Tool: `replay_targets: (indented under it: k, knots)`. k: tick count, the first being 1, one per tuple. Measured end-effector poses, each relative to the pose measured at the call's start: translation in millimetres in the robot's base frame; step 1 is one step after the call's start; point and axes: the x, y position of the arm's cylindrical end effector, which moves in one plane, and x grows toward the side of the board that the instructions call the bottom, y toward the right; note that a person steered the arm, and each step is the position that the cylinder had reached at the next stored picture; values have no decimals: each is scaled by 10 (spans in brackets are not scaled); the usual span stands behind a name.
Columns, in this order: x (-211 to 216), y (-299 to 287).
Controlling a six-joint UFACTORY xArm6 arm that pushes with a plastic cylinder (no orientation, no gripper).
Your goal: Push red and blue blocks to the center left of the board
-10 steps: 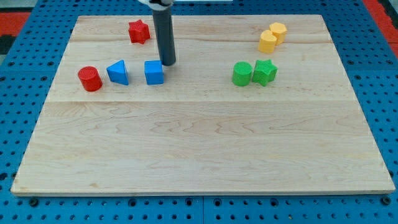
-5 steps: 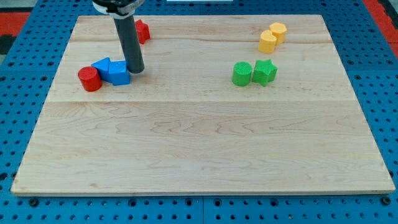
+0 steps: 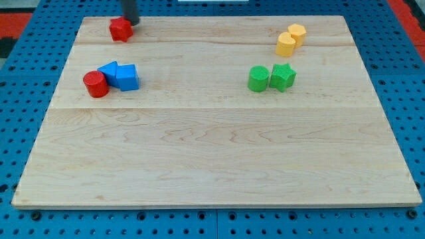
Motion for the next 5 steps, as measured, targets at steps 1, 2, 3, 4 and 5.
replay_targets:
  k: [1,2,3,4,5]
  knots:
    - [465,-229]
    - [452,-347]
    - [461,-594]
    - [747,-575]
    - [1059,-530]
